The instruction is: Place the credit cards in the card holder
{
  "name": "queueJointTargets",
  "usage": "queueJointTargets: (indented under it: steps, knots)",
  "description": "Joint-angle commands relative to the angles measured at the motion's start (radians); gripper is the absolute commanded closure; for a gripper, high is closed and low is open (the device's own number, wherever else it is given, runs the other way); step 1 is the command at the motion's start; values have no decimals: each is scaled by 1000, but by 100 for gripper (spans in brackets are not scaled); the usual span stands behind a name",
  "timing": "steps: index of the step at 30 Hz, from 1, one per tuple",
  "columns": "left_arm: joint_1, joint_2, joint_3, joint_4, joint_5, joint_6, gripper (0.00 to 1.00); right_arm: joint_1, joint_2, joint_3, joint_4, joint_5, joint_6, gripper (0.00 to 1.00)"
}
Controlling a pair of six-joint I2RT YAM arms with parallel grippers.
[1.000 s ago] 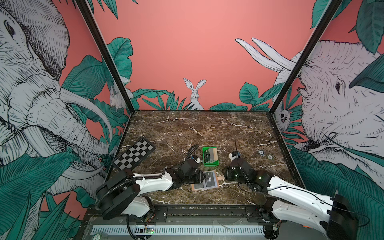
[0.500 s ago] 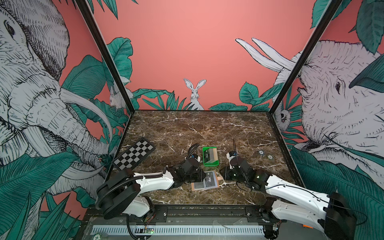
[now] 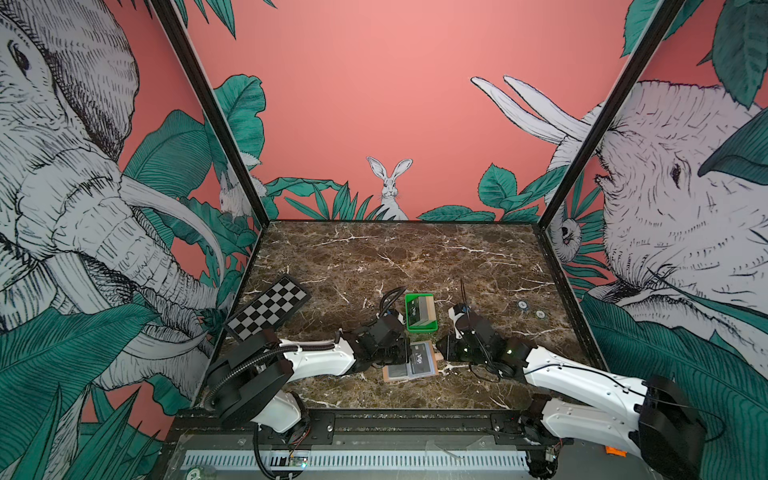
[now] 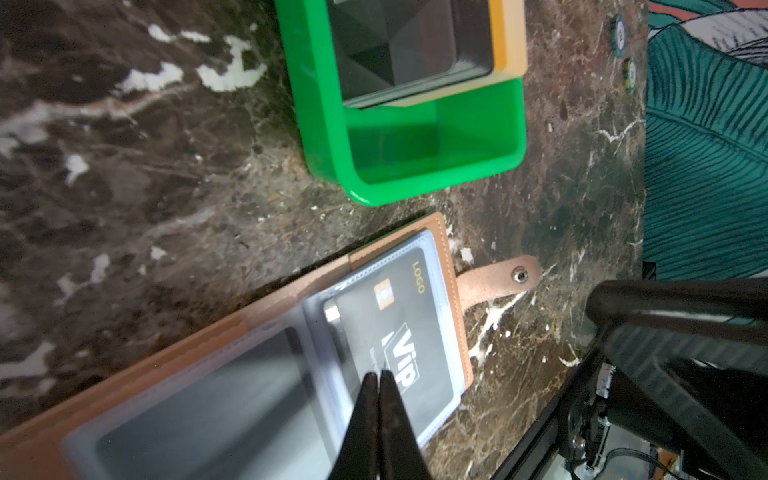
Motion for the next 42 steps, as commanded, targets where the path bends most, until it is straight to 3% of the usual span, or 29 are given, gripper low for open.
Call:
queueJointTargets:
  steps: [1, 14, 20, 31, 42]
  knots:
    - [-11, 15, 15, -12, -11, -17, 94, -5, 3, -10, 17, -5, -15, 81]
    - [-34, 50, 11, -54, -55, -56, 100, -5, -16, -36, 23, -3, -7, 78]
    - [-37, 56, 1, -44, -50, -58, 100, -3, -6, -44, 75, -55, -13, 77]
    - [-40, 64, -13, -13, -49, -66, 100, -4, 94, -67, 214, -148, 28, 76]
    - [-42, 64, -32, 9, -47, -74, 100, -4, 168, -75, 265, -160, 39, 76]
